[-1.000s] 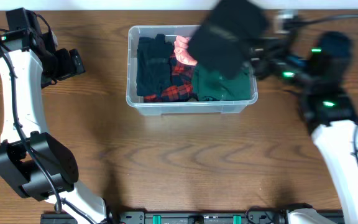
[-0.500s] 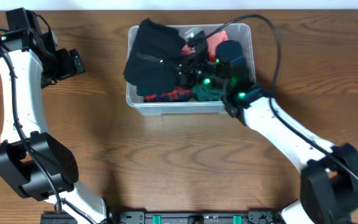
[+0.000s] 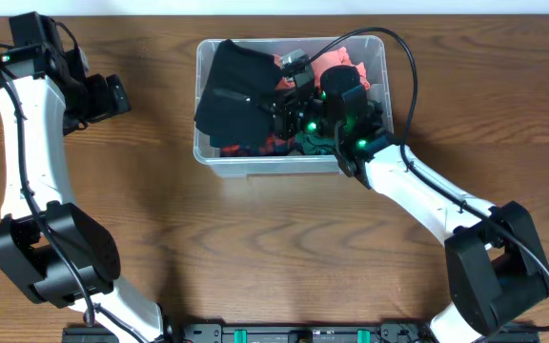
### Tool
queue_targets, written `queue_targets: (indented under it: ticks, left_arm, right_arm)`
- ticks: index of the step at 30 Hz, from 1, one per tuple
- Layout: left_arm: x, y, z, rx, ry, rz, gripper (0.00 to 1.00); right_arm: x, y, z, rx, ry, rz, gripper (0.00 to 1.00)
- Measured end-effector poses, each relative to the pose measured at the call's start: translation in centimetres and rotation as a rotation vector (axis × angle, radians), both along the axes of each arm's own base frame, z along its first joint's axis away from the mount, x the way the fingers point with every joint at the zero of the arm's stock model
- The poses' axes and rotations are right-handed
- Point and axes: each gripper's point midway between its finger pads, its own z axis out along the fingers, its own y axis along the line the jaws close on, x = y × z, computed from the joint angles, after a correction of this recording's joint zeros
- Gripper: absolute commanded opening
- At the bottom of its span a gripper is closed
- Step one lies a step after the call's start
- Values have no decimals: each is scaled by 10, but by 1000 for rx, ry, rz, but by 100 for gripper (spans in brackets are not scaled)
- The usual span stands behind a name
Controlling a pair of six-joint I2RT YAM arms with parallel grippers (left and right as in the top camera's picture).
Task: Pack container
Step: 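Press and spread the black garment inside the bin with the right gripper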
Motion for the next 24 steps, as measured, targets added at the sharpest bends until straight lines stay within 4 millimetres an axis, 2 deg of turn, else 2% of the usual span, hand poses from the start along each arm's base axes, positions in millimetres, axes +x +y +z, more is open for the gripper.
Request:
queue_targets:
  ticks: [2,3,9,12,14,17,20,21,24]
  left_arm:
    - [0,0,0,0,0,0,98]
    - [0,0,0,0,0,0,98]
    - [0,0,0,0,0,0,98]
    - [0,0,0,0,0,0,98]
    - [0,0,0,0,0,0,98]
    - [0,0,0,0,0,0,98]
    - [0,0,0,0,0,0,98]
    - [0,0,0,0,0,0,98]
    - [0,0,0,0,0,0,98]
  right_arm:
    - [1,-2,-2,-6,5,-7,79]
    - [2,-3,-2,-7,5,-10,81]
    - [4,-8,-9,-47,8,-22,79]
    - [4,-16,-21,-151,48,-38,78]
    - [5,-23,-21,-239,53,-47,77]
    - [16,-33,1,-353,-6,-72,69]
    - [33,-39,38,-419,-121,-121,48]
    - [37,-40,49,-430,-159,-134,37]
    - [45,-43,68,-447,-228,-165,20]
